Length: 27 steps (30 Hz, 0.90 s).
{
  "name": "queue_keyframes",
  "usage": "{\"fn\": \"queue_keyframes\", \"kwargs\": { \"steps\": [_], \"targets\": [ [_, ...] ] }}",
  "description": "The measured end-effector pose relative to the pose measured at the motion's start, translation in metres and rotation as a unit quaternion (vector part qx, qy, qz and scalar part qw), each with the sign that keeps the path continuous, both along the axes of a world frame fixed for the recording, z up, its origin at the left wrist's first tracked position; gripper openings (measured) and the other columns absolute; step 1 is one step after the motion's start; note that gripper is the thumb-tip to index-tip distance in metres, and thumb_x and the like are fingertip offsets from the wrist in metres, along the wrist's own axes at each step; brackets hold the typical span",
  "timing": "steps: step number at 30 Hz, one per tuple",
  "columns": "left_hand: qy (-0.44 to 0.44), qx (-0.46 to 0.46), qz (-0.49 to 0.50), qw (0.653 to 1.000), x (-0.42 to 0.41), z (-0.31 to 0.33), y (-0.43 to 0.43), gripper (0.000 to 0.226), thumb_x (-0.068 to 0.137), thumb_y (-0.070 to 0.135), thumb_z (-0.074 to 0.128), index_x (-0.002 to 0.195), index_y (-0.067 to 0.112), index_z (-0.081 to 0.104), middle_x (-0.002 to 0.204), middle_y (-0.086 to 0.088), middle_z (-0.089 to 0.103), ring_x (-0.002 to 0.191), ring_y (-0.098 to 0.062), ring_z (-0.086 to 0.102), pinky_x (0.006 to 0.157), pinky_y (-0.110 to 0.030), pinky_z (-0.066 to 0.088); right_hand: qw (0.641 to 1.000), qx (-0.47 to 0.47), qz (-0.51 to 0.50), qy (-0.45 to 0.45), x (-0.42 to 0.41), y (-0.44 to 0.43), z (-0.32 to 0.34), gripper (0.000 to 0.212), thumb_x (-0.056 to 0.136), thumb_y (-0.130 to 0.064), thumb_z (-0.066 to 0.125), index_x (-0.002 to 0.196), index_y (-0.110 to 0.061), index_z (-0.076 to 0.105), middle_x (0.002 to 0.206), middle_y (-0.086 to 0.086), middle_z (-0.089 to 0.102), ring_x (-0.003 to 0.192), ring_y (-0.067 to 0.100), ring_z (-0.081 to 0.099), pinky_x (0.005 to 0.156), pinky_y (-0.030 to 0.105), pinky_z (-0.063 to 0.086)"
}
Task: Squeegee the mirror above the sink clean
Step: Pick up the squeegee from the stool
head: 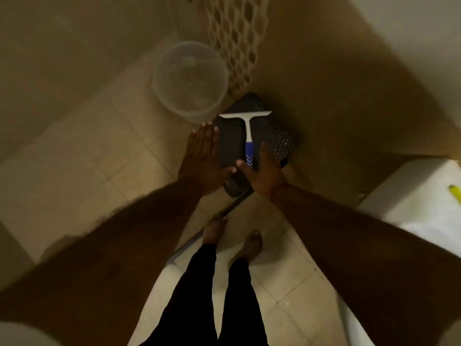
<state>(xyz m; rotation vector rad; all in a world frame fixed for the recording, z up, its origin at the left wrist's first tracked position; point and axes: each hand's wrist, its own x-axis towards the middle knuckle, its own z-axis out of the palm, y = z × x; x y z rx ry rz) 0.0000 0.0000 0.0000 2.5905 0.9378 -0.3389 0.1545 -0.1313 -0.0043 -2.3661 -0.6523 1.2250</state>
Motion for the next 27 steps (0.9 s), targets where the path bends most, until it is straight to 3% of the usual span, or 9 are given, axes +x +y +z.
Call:
{"fn": "queue_keyframes", "kwargs": {
  "steps": [3, 6, 9, 12, 16, 19, 21, 25, 27],
  "targets": [
    [0.04, 0.015, -0.033, 0.999, 0.008, -0.035, 0.004, 0.124, 0.1, 0.075, 0.057, 0.175, 0.003, -0.012, 0.184, -0.02, -0.017, 0.171, -0.035, -0.017, 0.136, -0.05, -0.016, 0.996, -0.013, -0.088, 0.03, 0.009, 0.017, -0.044, 0.105, 0.094, -0.063, 0.075, 0.171, -0.013, 0.024, 0.174, 0.012, 0.036, 0.159, 0.032, 0.036, 0.131, 0.048, 0.031],
    [0.017, 0.01, -0.049, 0.999, 0.003, -0.074, 0.003, 0.124, 0.099, 0.072, 0.061, 0.175, 0.0, -0.006, 0.184, -0.023, -0.01, 0.172, -0.037, -0.011, 0.138, -0.052, -0.014, 0.991, -0.03, -0.129, 0.007, 0.02, 0.025, -0.092, 0.092, 0.085, -0.076, 0.072, 0.148, -0.012, 0.057, 0.141, 0.014, 0.069, 0.128, 0.031, 0.066, 0.107, 0.043, 0.054],
    [0.011, 0.015, -0.045, 0.999, -0.002, -0.1, 0.002, 0.123, 0.098, 0.076, 0.054, 0.175, 0.0, -0.004, 0.184, -0.024, -0.007, 0.172, -0.039, -0.008, 0.139, -0.056, -0.007, 0.99, -0.025, -0.136, -0.006, 0.027, 0.039, -0.102, 0.063, 0.096, -0.06, 0.074, 0.131, -0.009, 0.065, 0.123, 0.011, 0.072, 0.11, 0.025, 0.067, 0.088, 0.028, 0.045],
    [0.007, 0.011, -0.056, 0.998, -0.006, -0.112, 0.0, 0.121, 0.098, 0.077, 0.049, 0.175, 0.0, -0.002, 0.185, -0.025, -0.004, 0.172, -0.04, -0.006, 0.14, -0.059, -0.001, 0.99, -0.025, -0.14, -0.005, 0.029, 0.05, -0.107, 0.056, 0.096, -0.054, 0.078, 0.13, -0.011, 0.066, 0.122, 0.009, 0.072, 0.111, 0.027, 0.068, 0.091, 0.033, 0.049],
    [-0.013, 0.017, -0.061, 0.998, -0.014, -0.116, 0.004, 0.121, 0.099, 0.074, 0.056, 0.175, -0.001, 0.001, 0.184, -0.026, -0.001, 0.172, -0.042, -0.003, 0.139, -0.06, 0.0, 0.992, -0.039, -0.117, 0.01, 0.023, 0.058, -0.105, 0.046, 0.102, -0.036, 0.074, 0.141, -0.013, 0.063, 0.137, 0.015, 0.069, 0.126, 0.036, 0.065, 0.108, 0.044, 0.052],
    [-0.014, 0.031, -0.057, 0.998, -0.018, -0.107, 0.006, 0.119, 0.1, 0.069, 0.06, 0.175, -0.003, 0.002, 0.184, -0.027, 0.0, 0.172, -0.042, -0.002, 0.139, -0.056, -0.006, 0.985, -0.043, -0.161, 0.049, 0.022, 0.059, -0.097, 0.046, 0.098, -0.03, 0.071, 0.139, -0.013, 0.061, 0.129, 0.015, 0.071, 0.116, 0.036, 0.069, 0.108, 0.048, 0.056],
    [-0.01, 0.035, -0.065, 0.997, -0.02, -0.096, 0.008, 0.119, 0.1, 0.069, 0.06, 0.176, 0.0, -0.001, 0.185, -0.025, -0.004, 0.172, -0.039, -0.005, 0.139, -0.052, -0.01, 0.977, -0.036, -0.194, 0.079, 0.021, 0.056, -0.091, 0.05, 0.093, -0.032, 0.067, 0.138, -0.011, 0.058, 0.119, 0.016, 0.072, 0.106, 0.038, 0.073, 0.102, 0.058, 0.06],
    [-0.032, 0.044, -0.076, 0.996, -0.02, -0.063, 0.009, 0.117, 0.101, 0.065, 0.064, 0.176, -0.001, 0.003, 0.184, -0.026, 0.0, 0.172, -0.04, -0.003, 0.138, -0.051, -0.009, 0.968, 0.049, -0.247, 0.007, 0.015, 0.05, -0.048, 0.043, 0.105, -0.038, 0.071, 0.136, -0.009, 0.066, 0.135, 0.015, 0.069, 0.127, 0.035, 0.064, 0.115, 0.045, 0.048],
    [-0.046, 0.057, -0.071, 0.995, -0.018, -0.042, 0.008, 0.114, 0.101, 0.064, 0.064, 0.175, -0.003, 0.008, 0.183, -0.028, 0.005, 0.172, -0.042, 0.002, 0.139, -0.052, -0.006, 0.968, 0.094, -0.229, -0.034, 0.011, 0.044, -0.026, 0.058, 0.104, -0.057, 0.063, 0.134, -0.008, 0.072, 0.137, 0.014, 0.072, 0.132, 0.033, 0.064, 0.12, 0.042, 0.045]
  ]
}}
